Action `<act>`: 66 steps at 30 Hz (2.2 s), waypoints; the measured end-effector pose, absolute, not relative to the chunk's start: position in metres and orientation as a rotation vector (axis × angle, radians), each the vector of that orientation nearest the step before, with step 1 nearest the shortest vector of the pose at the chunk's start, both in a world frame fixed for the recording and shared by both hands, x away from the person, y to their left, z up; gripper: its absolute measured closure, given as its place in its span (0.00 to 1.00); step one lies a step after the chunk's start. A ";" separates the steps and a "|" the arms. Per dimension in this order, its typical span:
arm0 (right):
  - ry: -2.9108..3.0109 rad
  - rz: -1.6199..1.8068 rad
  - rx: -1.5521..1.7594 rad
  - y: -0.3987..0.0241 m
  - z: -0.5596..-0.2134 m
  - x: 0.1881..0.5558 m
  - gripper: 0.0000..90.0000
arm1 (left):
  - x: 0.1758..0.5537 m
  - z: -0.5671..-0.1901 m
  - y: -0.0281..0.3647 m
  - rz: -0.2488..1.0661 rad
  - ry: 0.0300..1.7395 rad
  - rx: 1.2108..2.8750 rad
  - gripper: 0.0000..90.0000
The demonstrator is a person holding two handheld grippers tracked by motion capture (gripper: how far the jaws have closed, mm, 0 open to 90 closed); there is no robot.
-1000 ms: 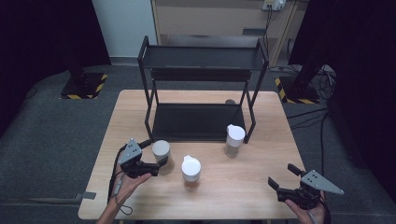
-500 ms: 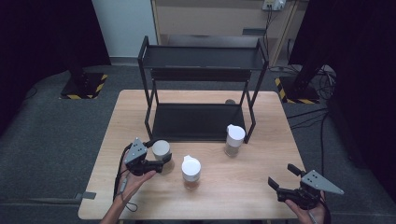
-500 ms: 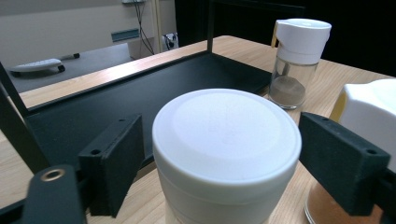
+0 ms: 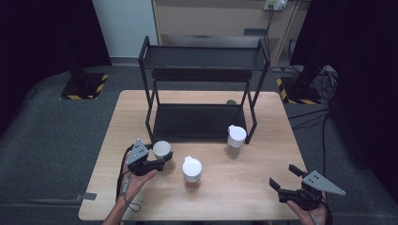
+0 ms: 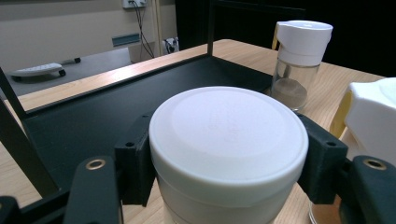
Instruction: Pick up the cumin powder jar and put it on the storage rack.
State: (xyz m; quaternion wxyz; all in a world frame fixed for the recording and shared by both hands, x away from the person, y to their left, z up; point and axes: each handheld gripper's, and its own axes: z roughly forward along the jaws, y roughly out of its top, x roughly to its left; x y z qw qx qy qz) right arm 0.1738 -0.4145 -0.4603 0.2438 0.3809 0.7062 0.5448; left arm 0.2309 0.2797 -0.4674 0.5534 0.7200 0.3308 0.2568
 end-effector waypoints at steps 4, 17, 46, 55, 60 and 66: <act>1.928 1.489 1.041 -0.415 -0.460 0.174 0.06 | 0.230 -0.468 0.279 0.609 0.787 1.697 0.36; 1.928 1.489 1.036 -0.415 -0.460 0.174 0.06 | 0.231 -0.458 0.283 0.600 0.808 1.682 0.36; 1.929 1.496 1.041 -0.416 -0.461 0.174 0.06 | 0.265 -0.408 0.262 0.656 0.809 1.690 0.36; 1.928 1.500 1.043 -0.417 -0.461 0.174 0.06 | 0.284 -0.399 0.256 0.696 0.845 1.675 0.36; 1.930 1.500 1.042 -0.417 -0.461 0.174 0.06 | 0.295 -0.396 0.248 0.723 0.866 1.676 0.36; 1.929 1.505 1.046 -0.417 -0.461 0.174 0.06 | 0.309 -0.394 0.240 0.743 0.875 1.673 0.36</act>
